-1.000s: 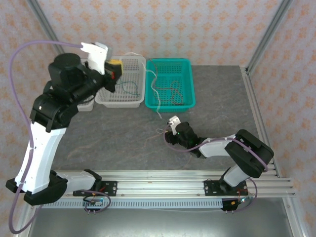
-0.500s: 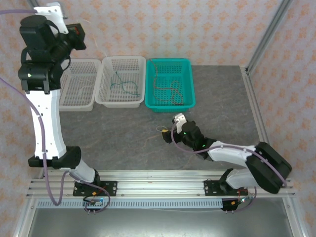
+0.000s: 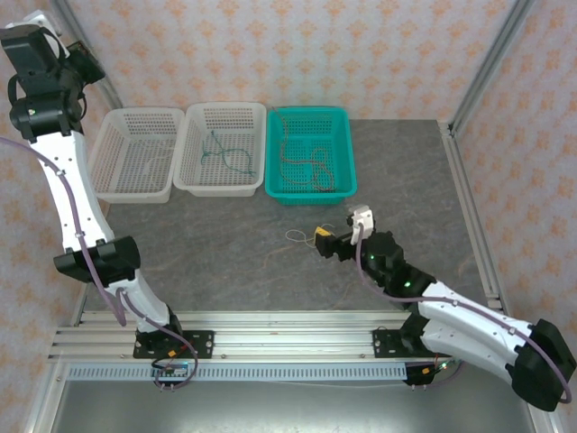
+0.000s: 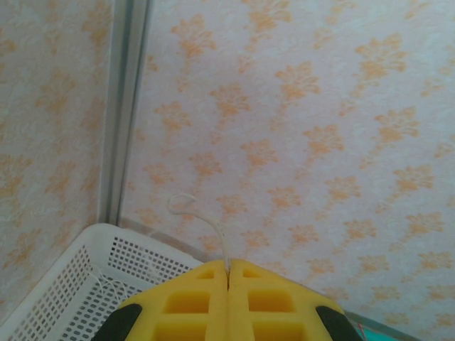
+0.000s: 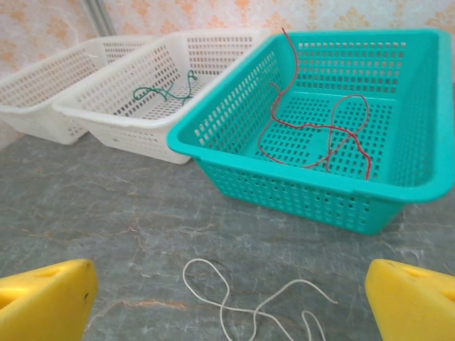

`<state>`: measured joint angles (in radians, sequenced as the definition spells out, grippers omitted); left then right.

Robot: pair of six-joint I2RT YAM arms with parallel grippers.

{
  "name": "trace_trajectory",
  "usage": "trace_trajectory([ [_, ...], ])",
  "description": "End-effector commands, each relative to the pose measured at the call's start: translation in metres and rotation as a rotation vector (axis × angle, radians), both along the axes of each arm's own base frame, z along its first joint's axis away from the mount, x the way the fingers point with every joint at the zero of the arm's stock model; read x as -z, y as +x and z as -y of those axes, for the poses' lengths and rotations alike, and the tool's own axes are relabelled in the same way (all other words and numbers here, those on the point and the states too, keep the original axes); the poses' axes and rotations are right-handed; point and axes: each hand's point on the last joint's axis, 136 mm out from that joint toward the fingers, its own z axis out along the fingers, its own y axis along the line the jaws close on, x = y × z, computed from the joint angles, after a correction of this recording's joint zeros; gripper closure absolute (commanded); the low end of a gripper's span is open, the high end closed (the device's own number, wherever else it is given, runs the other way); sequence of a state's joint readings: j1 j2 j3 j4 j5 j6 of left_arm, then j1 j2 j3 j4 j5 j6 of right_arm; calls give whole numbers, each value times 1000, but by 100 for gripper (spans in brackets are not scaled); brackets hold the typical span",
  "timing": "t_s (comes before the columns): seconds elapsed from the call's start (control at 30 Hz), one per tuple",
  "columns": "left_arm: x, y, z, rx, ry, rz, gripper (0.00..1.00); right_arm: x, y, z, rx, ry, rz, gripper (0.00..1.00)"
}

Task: Untangle the cables

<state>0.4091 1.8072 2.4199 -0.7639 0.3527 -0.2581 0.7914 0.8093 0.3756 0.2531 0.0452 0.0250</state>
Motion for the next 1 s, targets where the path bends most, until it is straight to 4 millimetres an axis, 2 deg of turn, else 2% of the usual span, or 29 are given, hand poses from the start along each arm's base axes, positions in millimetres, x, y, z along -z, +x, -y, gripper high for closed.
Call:
trace_trajectory([
  [0.0,6,14,-14,-3,-38,28,100,4,-1,13,59,17,-26,3],
  [0.07,23,24,-17,13,-59,0,100,2,-1,17,78,44,-23,3],
  [0.13,55,36,-20,26,-98,-71,100,2,-1,19,96,73,-16,3],
  [0.17,64,36,-19,33,-109,-102,100,1,-1,20,100,82,-14,3],
  [0.2,97,47,-23,33,-144,-180,100,1,0,20,105,86,-15,3],
  [0.33,178,55,-24,35,-245,-366,100,0,1,18,99,84,-18,3],
  [0.5,254,49,-20,-6,-296,-533,100,0,1,18,99,74,-21,3],
  [0.63,299,38,-28,-97,-309,-688,100,-2,1,17,102,87,-23,3],
  [0.67,305,37,-28,-103,-310,-709,100,-2,1,17,101,89,-24,3],
  [0.7,308,36,-30,-111,-306,-717,95,-2,1,17,97,91,-25,3],
  [0.77,301,35,-33,-119,-289,-698,67,-4,1,16,94,85,-26,3],
  [0.83,284,36,-33,-116,-271,-649,43,-5,1,16,91,75,-27,3],
  [0.87,272,36,-32,-114,-264,-615,35,-6,1,16,91,73,-25,3],
  [0.93,242,34,-27,-105,-260,-547,27,-8,2,15,91,73,-21,3],
  [0.97,229,31,-25,-104,-261,-518,26,-10,2,14,89,73,-18,3],
])
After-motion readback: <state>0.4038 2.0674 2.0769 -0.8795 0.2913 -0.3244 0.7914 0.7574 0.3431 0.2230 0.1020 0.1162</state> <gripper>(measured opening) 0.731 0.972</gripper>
